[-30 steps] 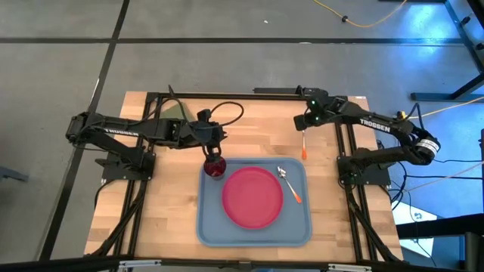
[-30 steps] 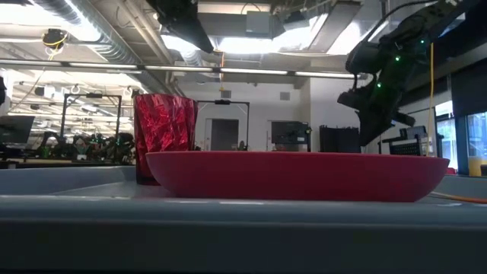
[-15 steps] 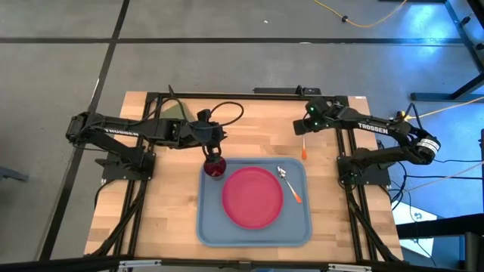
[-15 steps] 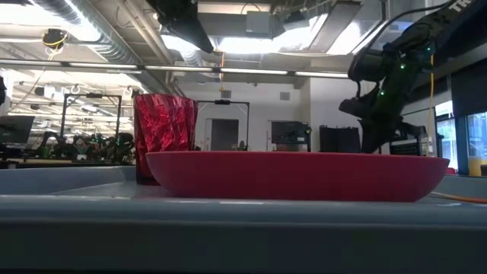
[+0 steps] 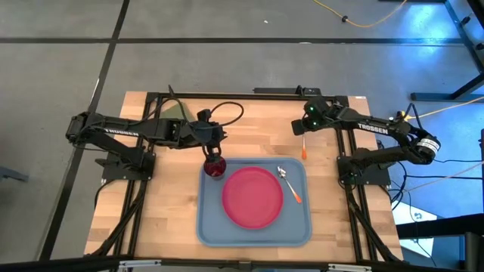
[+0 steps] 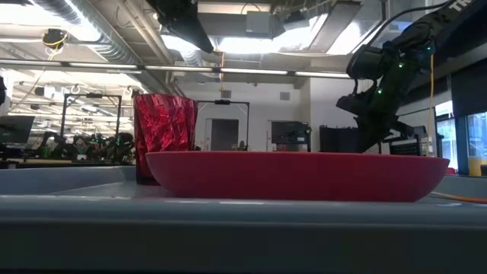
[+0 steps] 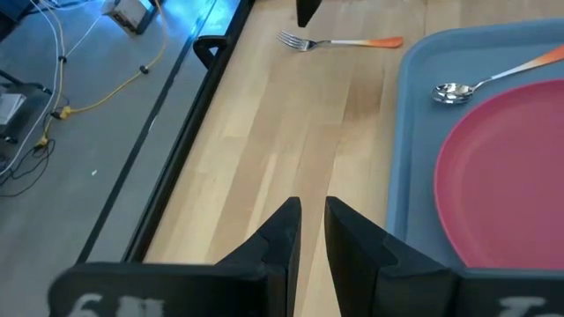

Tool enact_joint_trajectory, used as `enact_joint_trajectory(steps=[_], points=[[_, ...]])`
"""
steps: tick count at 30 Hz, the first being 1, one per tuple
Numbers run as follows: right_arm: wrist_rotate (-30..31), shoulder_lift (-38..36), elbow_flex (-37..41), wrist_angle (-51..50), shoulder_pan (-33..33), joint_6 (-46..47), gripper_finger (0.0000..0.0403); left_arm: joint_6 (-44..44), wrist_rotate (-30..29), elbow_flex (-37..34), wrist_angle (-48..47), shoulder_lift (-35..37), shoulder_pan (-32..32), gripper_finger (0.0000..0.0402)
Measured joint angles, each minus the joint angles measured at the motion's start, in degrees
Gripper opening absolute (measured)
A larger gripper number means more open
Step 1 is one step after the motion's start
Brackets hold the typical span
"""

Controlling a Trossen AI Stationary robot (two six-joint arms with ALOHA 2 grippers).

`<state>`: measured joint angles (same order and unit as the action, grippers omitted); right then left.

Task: Pick and place plate/cup/fork/spoon on tray
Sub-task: Put the orange fork on the blue serving tray to the right of the orange spoon

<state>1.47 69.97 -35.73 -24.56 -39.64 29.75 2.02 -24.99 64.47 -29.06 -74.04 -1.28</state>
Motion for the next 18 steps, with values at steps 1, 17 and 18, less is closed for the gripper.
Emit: enact_joint_trajectory(steps=[1,17,18], points=[[0.2,0.0,0.0,-0.4,0.0,0.3,0.0028,0.0,0.0,0.0,0.0,0.0,0.0,0.0047],[1.5,0.0,0.0,-5.9,2.9,5.2,0.0110,0.0,0.0,0.0,0.0,0.0,0.0,0.0047],[1.6,0.0,0.0,-6.4,3.5,6.0,0.0112,0.0,0.0,0.0,0.0,0.0,0.0,0.0047]])
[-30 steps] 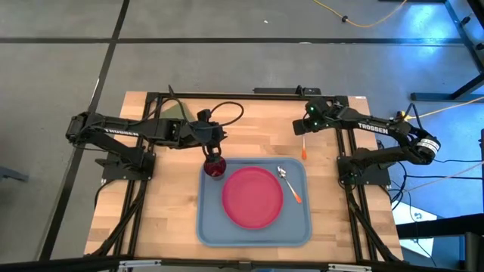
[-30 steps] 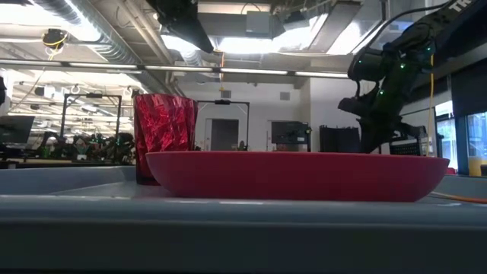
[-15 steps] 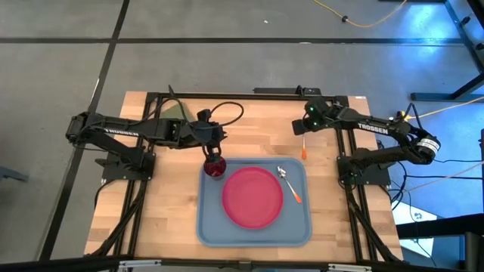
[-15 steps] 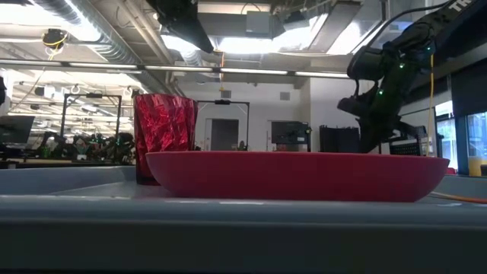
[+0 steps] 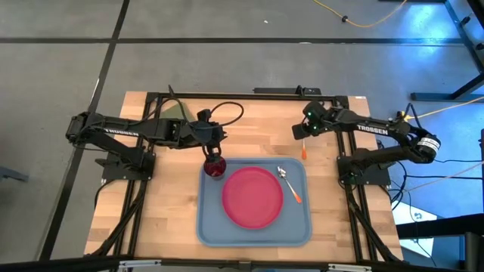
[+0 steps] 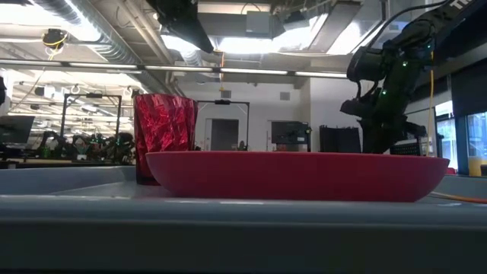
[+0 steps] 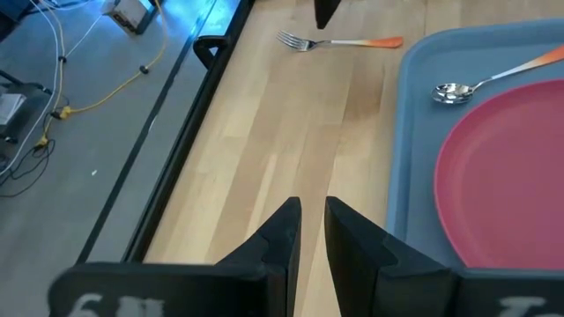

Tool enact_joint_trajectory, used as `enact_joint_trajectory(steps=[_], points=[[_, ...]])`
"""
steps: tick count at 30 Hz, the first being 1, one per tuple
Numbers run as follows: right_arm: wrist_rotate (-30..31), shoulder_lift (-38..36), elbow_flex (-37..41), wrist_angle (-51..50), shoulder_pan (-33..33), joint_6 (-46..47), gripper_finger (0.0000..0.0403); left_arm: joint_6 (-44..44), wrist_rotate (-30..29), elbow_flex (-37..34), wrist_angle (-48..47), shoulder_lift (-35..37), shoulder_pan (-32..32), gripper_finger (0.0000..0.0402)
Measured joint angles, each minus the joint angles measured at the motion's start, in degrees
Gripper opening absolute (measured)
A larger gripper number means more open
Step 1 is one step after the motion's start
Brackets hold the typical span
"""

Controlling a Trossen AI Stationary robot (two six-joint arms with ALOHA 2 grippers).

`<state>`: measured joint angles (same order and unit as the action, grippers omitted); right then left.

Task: Pick and place plate/cup/fork/spoon on tray
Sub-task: Put the orange fork on the blue serving tray to the right of the orange spoon

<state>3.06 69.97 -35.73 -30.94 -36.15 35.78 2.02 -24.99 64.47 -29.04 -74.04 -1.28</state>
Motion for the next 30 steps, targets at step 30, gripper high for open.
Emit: enact_joint_trajectory(steps=[30], points=[[6.4,0.0,7.3,7.0,5.3,11.5,0.0113,0.0,0.0,0.0,0.0,0.0,0.0,0.0047]])
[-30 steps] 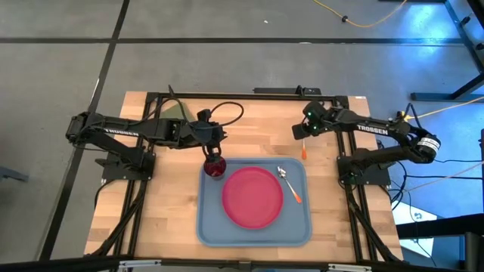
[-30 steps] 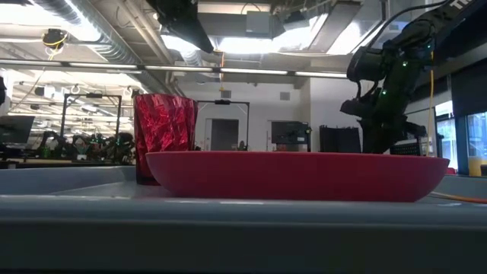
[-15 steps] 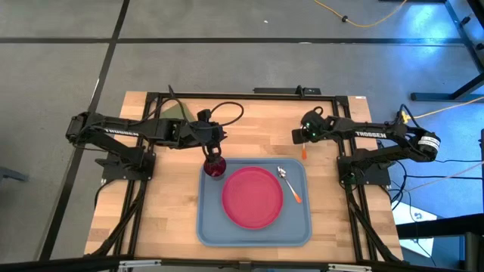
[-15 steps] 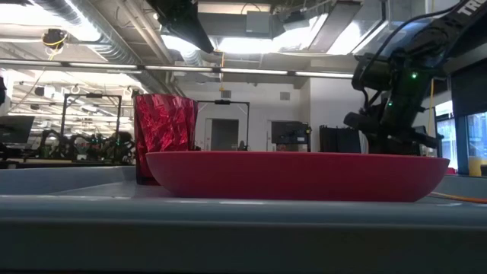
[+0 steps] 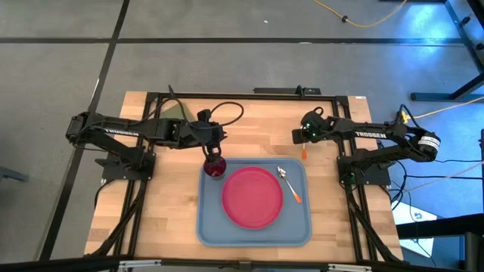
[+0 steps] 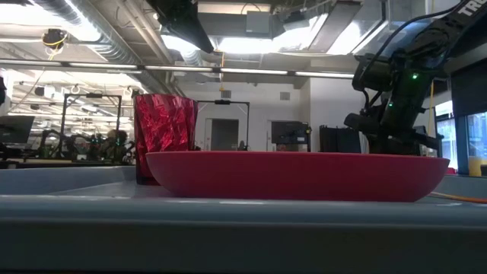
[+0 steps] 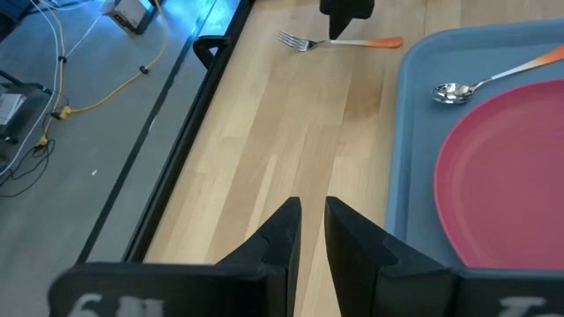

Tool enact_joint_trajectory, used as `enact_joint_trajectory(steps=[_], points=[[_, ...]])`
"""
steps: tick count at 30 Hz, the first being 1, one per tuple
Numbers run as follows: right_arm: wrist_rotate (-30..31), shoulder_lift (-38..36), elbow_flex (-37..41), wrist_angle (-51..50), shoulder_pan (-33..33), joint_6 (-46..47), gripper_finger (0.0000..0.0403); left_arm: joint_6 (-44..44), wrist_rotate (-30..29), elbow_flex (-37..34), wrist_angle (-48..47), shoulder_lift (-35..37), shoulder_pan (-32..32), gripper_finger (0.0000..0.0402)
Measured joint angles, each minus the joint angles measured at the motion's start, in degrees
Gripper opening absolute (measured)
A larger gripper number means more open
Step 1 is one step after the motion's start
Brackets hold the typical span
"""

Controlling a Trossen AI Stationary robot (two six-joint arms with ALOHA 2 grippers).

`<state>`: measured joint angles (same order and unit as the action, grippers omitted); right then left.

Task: Pick and place plate/cup/fork/spoon on tray
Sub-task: Put the orange fork on the blue serving tray to the right of the orange spoon

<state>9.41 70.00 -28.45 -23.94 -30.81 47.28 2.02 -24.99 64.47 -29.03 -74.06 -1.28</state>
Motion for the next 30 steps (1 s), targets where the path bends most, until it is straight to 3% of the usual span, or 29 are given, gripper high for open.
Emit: enact_joint_trajectory(steps=[14,30], points=[[1.3,0.0,0.0,1.0,1.3,-1.4,0.0113,0.0,0.0,0.0,0.0,0.0,0.0,0.0047],[3.0,1.7,1.0,0.3,3.4,4.8,0.0113,0.0,0.0,0.0,0.0,0.0,0.0,0.0047]])
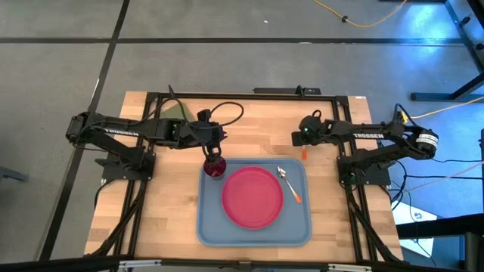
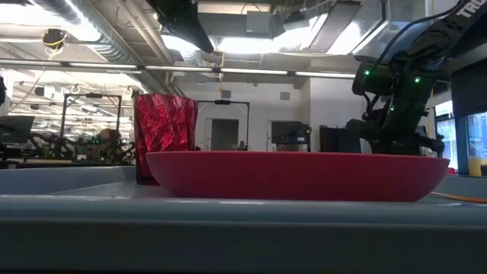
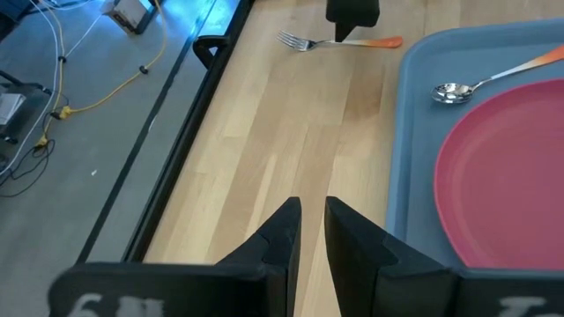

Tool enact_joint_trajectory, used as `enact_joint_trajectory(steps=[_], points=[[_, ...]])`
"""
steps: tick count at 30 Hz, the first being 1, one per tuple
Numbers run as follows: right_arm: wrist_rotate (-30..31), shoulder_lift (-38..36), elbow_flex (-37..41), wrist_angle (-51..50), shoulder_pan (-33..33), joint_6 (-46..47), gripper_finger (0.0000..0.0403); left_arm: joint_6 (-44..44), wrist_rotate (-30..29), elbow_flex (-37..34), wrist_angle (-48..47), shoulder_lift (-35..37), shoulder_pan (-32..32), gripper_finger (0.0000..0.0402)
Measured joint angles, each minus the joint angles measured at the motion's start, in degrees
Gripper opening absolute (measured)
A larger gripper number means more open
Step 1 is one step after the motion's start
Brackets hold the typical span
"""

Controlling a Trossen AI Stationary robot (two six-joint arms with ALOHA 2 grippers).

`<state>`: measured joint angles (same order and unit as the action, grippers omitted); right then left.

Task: Pick and place plate/cup/fork/spoon on tray
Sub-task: Put the orange fork on the blue serving tray to the right of the orange spoon

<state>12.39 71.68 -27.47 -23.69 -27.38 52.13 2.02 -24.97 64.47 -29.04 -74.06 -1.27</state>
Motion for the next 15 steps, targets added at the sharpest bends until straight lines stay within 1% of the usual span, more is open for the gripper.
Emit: enact_joint_trajectory(steps=[7,15], points=[[0.1,3.5,0.2,2.1,0.0,0.2,0.0113,0.0,0.0,0.0,0.0,0.0,0.0,0.0047],[1.9,6.1,0.0,4.0,0.1,-0.2,0.0113,0.0,0.0,0.0,0.0,0.0,0.0,0.0047]])
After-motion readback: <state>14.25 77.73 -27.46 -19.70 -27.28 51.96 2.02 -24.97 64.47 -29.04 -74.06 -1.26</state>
